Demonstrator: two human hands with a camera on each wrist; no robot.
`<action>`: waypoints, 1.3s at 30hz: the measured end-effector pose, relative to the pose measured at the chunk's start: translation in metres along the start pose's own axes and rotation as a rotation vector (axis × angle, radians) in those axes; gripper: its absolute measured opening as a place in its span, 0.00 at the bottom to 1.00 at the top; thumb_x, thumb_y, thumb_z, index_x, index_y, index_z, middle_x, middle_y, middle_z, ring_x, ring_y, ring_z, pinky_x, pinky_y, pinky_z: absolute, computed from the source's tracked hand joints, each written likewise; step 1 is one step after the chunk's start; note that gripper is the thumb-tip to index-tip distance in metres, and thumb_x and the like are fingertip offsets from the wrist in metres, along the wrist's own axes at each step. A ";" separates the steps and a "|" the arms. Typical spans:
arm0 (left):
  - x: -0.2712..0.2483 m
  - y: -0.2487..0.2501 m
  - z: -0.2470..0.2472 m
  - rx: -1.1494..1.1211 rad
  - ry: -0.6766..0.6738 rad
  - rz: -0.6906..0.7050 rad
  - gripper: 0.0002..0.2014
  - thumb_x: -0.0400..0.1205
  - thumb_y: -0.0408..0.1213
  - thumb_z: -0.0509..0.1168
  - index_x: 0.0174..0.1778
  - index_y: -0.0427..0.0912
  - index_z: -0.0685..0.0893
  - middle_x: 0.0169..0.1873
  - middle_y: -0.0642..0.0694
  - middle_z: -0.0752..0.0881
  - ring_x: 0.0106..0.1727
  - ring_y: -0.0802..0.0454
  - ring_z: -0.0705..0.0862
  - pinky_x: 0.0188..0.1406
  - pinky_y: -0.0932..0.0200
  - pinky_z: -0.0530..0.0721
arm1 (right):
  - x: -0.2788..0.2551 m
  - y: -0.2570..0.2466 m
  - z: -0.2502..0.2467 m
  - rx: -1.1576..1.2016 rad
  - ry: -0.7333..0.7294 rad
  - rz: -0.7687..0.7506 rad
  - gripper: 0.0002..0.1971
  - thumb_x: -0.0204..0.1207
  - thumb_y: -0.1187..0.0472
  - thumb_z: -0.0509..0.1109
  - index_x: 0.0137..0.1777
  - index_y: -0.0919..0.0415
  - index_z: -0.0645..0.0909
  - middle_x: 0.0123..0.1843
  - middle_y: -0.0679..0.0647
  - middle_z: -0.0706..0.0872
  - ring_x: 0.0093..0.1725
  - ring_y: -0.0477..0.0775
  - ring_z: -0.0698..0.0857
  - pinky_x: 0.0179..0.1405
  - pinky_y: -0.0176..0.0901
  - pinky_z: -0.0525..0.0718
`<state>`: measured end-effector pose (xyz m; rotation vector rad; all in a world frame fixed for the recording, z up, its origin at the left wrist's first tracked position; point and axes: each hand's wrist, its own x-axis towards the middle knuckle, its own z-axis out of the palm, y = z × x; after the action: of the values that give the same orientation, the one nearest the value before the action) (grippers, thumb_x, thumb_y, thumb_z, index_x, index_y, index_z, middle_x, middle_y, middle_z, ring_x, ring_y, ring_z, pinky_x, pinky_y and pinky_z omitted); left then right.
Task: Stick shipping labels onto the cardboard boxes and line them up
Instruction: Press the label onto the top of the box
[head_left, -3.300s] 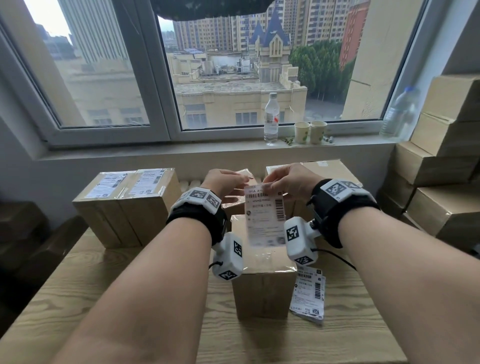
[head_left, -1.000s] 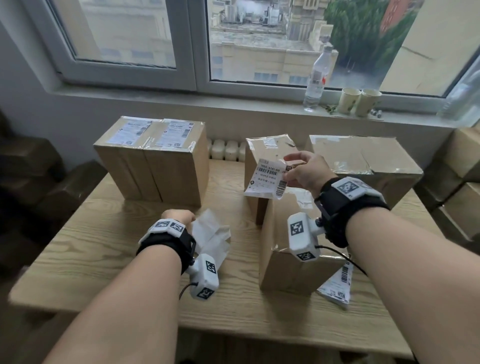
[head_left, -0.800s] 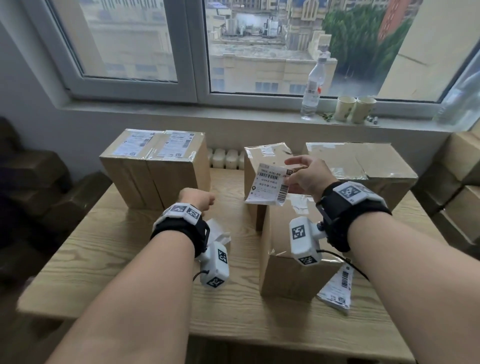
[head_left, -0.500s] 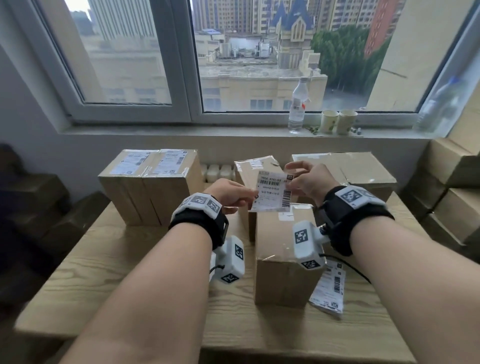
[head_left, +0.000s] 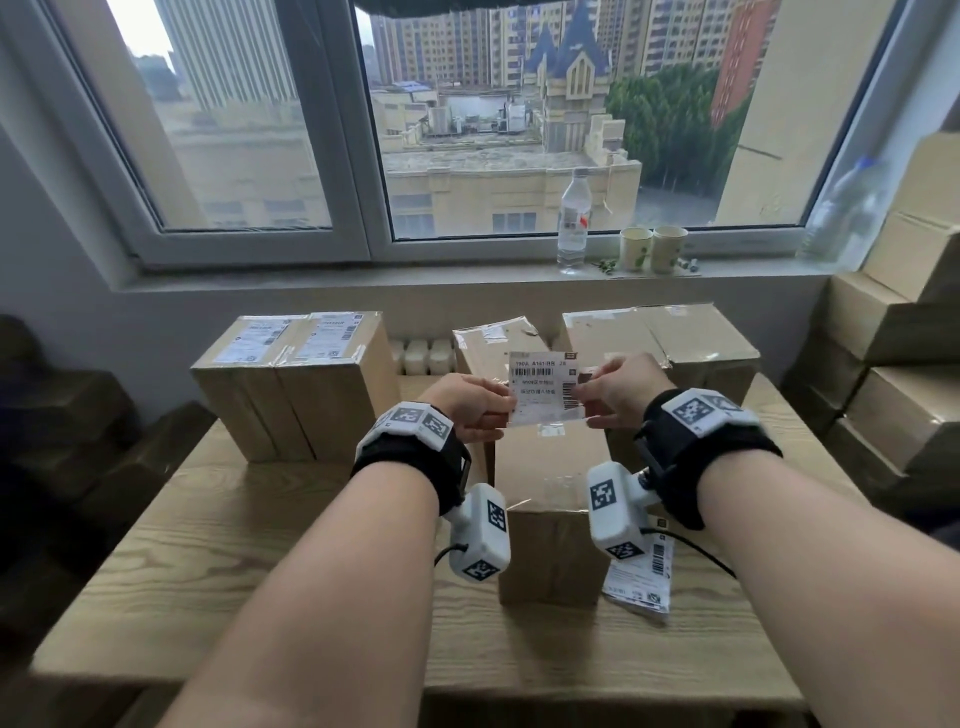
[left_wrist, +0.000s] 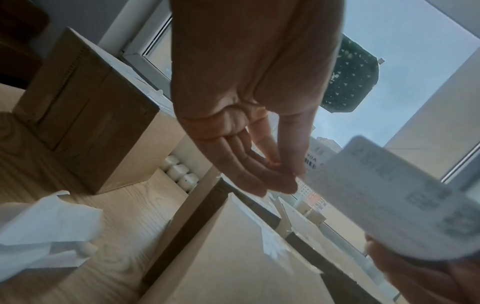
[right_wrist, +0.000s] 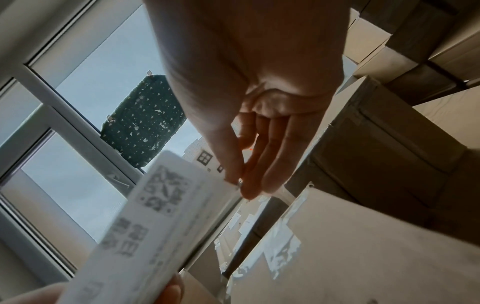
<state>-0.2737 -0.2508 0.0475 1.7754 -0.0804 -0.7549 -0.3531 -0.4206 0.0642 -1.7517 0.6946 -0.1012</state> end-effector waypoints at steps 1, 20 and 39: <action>0.000 -0.002 0.001 0.010 0.001 -0.003 0.07 0.78 0.26 0.71 0.44 0.41 0.82 0.41 0.43 0.91 0.39 0.51 0.89 0.45 0.55 0.89 | 0.000 0.003 0.000 -0.012 -0.001 0.004 0.12 0.73 0.76 0.72 0.37 0.64 0.73 0.39 0.61 0.84 0.34 0.55 0.85 0.48 0.55 0.89; 0.008 -0.040 0.034 0.291 0.146 0.115 0.15 0.62 0.22 0.81 0.31 0.41 0.83 0.40 0.42 0.89 0.47 0.45 0.91 0.48 0.50 0.91 | 0.007 0.057 0.014 -0.306 0.000 -0.032 0.17 0.57 0.75 0.82 0.38 0.55 0.86 0.50 0.57 0.89 0.51 0.56 0.88 0.48 0.43 0.87; 0.008 -0.034 0.034 0.697 0.111 0.121 0.15 0.63 0.37 0.84 0.34 0.46 0.82 0.36 0.53 0.85 0.41 0.54 0.84 0.43 0.57 0.85 | 0.008 0.056 0.014 -0.570 -0.014 -0.085 0.26 0.59 0.67 0.85 0.57 0.52 0.84 0.57 0.51 0.85 0.57 0.55 0.84 0.58 0.52 0.86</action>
<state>-0.2955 -0.2711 0.0091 2.4410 -0.4142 -0.5714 -0.3633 -0.4200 0.0071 -2.3244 0.6792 0.0591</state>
